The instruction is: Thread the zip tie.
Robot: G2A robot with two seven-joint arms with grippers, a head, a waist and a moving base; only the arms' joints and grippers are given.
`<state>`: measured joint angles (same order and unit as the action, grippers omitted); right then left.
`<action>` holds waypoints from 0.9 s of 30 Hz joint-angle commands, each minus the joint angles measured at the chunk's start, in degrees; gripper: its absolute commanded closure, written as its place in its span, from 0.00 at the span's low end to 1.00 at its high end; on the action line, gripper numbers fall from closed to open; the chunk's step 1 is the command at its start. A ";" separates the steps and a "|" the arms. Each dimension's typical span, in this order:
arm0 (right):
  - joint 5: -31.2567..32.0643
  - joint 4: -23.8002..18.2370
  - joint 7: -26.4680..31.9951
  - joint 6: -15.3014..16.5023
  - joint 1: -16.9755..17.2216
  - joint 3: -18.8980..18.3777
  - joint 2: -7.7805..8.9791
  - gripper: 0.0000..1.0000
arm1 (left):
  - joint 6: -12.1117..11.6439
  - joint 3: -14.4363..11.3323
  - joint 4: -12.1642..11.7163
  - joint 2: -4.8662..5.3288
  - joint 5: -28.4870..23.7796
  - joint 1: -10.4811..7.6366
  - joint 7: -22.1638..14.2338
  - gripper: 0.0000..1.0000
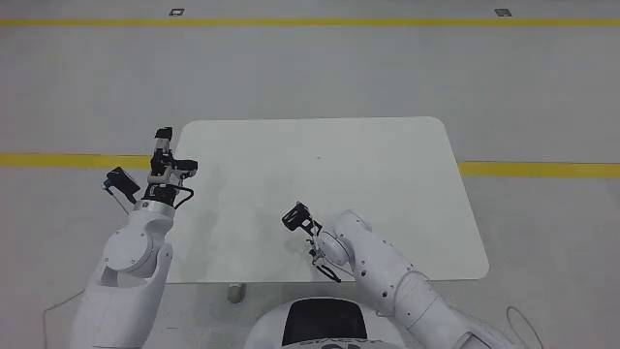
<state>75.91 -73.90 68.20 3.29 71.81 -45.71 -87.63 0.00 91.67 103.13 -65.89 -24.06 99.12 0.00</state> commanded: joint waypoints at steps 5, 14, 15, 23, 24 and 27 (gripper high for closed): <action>-0.97 2.65 -0.11 -0.32 -1.39 0.86 -0.40 0.94 | 0.00 0.00 0.00 0.00 0.00 0.00 0.00 0.00; -2.03 5.56 -0.13 -0.50 -2.84 2.02 -0.86 0.96 | 0.00 0.00 0.00 0.00 0.00 0.00 0.00 0.00; -2.08 5.71 -0.09 -0.53 -2.96 2.12 -0.90 0.95 | 0.00 0.00 0.00 0.00 0.00 0.00 0.00 0.00; -2.11 6.29 -0.18 0.18 -3.53 3.03 -1.04 0.89 | 0.00 0.00 0.00 0.00 0.00 0.00 0.00 0.00; -2.04 6.37 -0.25 0.36 -3.60 3.18 -1.05 0.89 | 0.00 0.00 0.00 0.00 0.00 0.00 0.00 0.00; -1.94 6.74 -0.53 0.93 -3.82 3.63 -1.11 0.84 | 0.00 0.00 0.00 0.00 0.00 0.00 0.00 0.00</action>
<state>73.92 -67.30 67.76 4.09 68.07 -42.23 -88.72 0.00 91.67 103.13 -65.89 -24.06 99.12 0.00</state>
